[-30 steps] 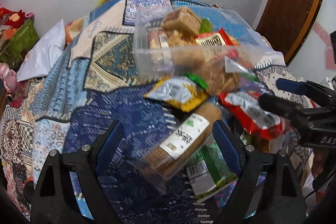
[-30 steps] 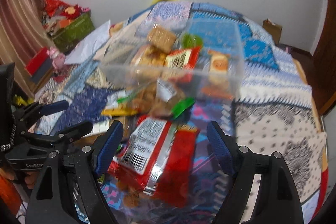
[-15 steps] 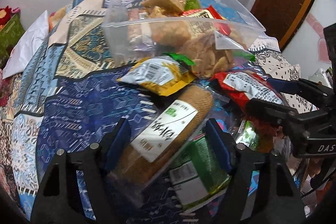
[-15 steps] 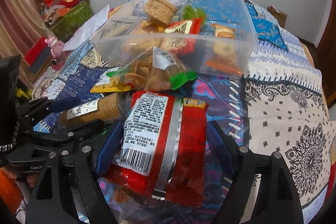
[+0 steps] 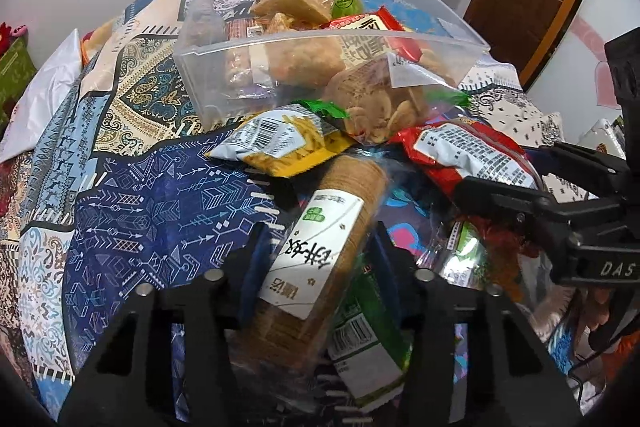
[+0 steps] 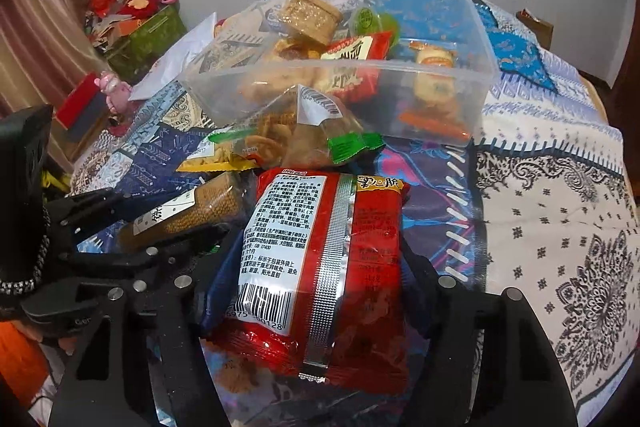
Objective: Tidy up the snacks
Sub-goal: 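Grasp the tan biscuit roll with the left tool while the right grasps a red bag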
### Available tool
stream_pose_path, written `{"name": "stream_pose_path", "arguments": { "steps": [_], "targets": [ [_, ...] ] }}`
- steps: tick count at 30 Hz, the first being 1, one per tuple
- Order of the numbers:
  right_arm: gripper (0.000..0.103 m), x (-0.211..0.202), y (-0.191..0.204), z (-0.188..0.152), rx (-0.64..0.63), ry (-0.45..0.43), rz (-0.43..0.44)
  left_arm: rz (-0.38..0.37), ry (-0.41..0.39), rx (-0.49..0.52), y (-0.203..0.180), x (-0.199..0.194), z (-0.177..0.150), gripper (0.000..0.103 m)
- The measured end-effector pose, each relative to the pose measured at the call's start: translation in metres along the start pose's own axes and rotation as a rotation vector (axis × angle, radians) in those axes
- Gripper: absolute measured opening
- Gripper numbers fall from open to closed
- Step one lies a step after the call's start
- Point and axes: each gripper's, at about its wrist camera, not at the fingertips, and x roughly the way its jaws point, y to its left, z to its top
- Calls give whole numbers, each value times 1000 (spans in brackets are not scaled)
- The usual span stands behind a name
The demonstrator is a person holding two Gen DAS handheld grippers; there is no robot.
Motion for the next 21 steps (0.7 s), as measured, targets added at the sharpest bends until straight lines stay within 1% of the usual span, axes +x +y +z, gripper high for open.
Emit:
{"name": "stream_pose_path", "arguments": {
  "steps": [5, 6, 9, 14, 21],
  "targets": [
    [66, -13, -2, 0, 3, -26, -7, 2, -14, -11, -3, -12, -4, 40],
    [66, -17, -2, -1, 2, -35, -9, 1, -20, -11, -5, -15, -5, 37],
    [66, -24, -1, -1, 1, -52, -14, 7, -34, -15, -7, -23, -6, 35],
    [66, -36, -1, 1, 7, -81, -13, 11, -72, -18, -10, -40, -8, 34],
    [66, -56, 1, 7, 10, -139, -8, 14, -149, -38, -10, -71, 0, 34]
  ]
}}
